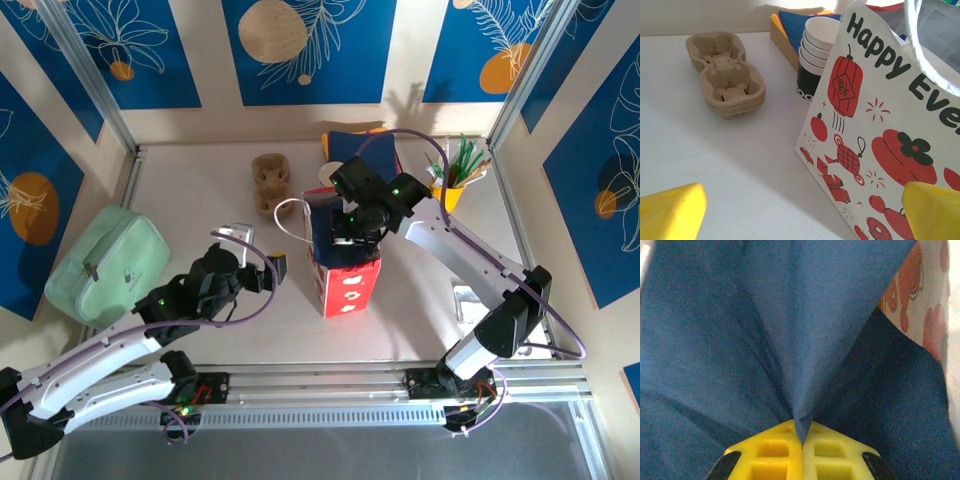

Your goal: Pack the takeout coffee

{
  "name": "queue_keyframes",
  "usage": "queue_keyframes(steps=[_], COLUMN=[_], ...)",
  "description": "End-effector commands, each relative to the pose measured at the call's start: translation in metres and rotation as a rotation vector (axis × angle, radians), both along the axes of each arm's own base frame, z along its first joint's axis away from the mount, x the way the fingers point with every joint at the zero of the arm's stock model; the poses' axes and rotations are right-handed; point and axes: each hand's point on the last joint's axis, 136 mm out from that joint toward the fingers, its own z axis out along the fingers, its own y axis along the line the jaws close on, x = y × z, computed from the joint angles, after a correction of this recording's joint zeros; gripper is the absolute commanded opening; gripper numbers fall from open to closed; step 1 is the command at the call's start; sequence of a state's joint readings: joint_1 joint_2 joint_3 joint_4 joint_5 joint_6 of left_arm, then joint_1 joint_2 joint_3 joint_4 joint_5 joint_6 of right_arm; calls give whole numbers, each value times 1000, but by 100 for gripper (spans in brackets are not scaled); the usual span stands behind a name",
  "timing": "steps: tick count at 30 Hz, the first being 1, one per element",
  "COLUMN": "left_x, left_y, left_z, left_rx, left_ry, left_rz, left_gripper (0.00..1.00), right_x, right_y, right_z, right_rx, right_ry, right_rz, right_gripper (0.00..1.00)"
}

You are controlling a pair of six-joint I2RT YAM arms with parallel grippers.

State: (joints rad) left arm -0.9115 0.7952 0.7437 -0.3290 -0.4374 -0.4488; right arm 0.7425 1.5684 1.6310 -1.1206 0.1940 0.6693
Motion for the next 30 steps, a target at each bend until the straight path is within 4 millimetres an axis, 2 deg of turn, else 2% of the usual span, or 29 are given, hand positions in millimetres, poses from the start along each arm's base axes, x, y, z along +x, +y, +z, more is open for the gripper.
queue_keyframes(steps=[1,12,18,25,30], left_x=[1,0,0,-1,-2], left_y=[1,3,5,10,11], left_z=[-1,-3,-6,-1,0], left_rx=[-20,-20,-12,-15,-13], left_ry=[4,8,8,-9,-11], left_rz=[8,12,18,26,25], left_gripper=[100,100,100,100,100], right_x=[-4,-3,-3,-7,-13], right_y=[0,2,7,7,10], right_z=[-1,-11,-1,24,42], right_rx=[-28,-97,-65,-26,32], right_ry=[27,68,30,-24,-51], right_rz=[16,1,6,12,29], right_gripper=[2,5,10,27,29])
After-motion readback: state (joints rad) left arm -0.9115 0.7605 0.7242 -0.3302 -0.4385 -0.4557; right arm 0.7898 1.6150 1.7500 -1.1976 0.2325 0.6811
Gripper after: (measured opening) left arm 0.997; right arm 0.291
